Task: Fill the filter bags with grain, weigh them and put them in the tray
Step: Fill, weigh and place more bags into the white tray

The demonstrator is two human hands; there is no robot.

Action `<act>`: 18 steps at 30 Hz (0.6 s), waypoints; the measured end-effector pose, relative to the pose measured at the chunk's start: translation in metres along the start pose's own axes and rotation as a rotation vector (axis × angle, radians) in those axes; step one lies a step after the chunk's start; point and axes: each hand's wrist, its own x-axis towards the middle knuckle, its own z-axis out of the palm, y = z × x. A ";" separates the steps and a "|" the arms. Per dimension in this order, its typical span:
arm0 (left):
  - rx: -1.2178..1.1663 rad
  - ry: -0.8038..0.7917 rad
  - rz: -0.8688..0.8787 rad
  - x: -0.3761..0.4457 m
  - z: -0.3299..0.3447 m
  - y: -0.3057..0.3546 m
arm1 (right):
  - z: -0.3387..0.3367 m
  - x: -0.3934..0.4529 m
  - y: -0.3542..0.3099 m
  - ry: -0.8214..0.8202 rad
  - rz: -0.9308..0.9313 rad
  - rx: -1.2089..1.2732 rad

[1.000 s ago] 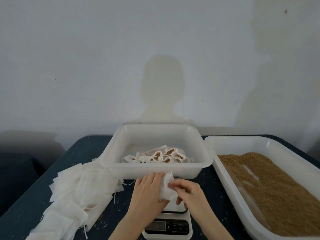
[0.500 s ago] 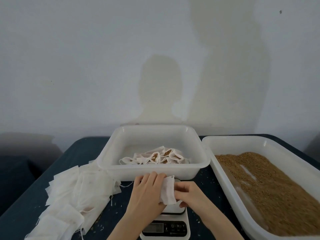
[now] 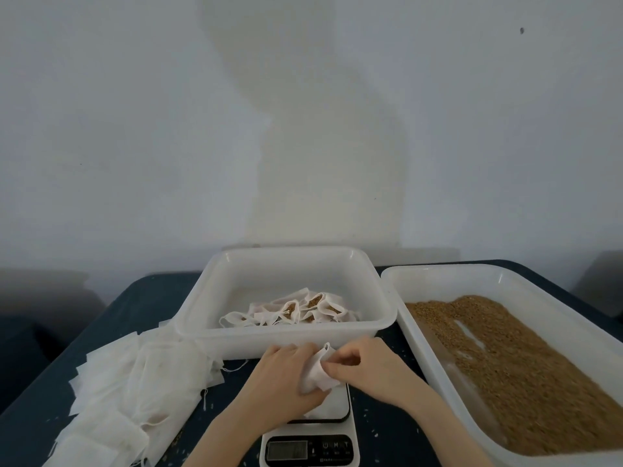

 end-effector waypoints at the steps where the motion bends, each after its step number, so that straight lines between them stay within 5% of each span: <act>1: -0.020 -0.004 0.003 0.001 0.001 0.000 | -0.001 0.001 0.002 -0.013 -0.006 0.033; 10: -0.080 -0.030 0.001 0.003 0.004 -0.008 | -0.003 0.002 -0.002 -0.214 -0.141 0.137; 18: -0.163 -0.001 -0.001 -0.005 -0.001 -0.010 | -0.003 0.004 0.006 -0.120 -0.089 0.022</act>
